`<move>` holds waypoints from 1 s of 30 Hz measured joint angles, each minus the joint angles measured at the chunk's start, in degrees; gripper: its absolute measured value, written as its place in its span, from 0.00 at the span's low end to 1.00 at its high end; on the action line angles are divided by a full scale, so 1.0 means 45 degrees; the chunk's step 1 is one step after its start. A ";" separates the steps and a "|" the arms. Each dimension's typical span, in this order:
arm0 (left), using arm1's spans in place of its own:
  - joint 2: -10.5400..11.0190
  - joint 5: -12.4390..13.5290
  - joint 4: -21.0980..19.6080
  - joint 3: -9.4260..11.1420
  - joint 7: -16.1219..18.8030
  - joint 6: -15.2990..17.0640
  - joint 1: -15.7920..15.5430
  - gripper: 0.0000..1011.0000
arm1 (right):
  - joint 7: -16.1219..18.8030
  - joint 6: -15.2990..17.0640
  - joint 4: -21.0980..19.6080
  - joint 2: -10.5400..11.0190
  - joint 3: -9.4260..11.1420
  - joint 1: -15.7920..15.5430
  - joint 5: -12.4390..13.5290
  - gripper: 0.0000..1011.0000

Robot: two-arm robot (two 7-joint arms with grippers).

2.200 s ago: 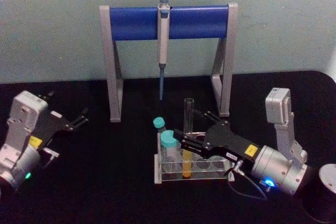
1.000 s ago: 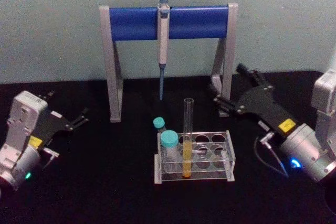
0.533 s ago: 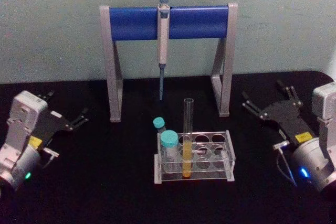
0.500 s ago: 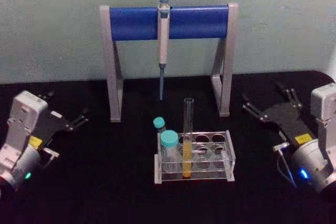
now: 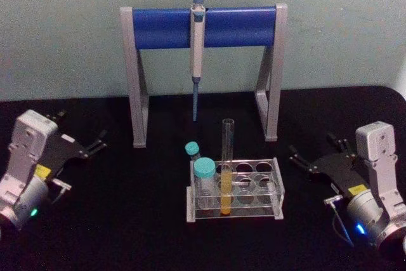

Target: Pick up the test tube from the test tube rack, shake it, then place it back into the test tube rack.

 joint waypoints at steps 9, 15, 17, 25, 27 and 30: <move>0.0000 0.0000 0.0000 0.0000 0.0000 0.0000 0.0000 0.99 | 0.0266 0.0228 0.0353 -0.0210 0.0090 0.0073 -0.0208 0.99; 0.0000 0.0000 0.0000 0.0000 -0.0001 0.0000 0.0001 0.99 | 0.0284 0.0252 0.0377 -0.0228 0.0104 0.0081 -0.0233 0.99; 0.0000 0.0000 -0.0001 0.0000 0.0000 0.0000 0.0000 0.99 | 0.0280 0.0249 0.0372 -0.0224 0.0103 0.0081 -0.0231 0.99; 0.0000 0.0001 0.0000 0.0000 0.0000 0.0000 0.0000 0.99 | 0.0268 0.0238 0.0355 -0.0210 0.0093 0.0075 -0.0220 0.99; 0.0000 0.0000 0.0000 0.0000 0.0000 0.0000 0.0000 0.99 | 0.0267 0.0236 0.0353 -0.0207 0.0092 0.0074 -0.0219 0.99; 0.0000 0.0000 0.0000 0.0000 0.0000 0.0000 0.0000 0.99 | 0.0263 0.0231 0.0349 -0.0206 0.0087 0.0071 -0.0215 0.99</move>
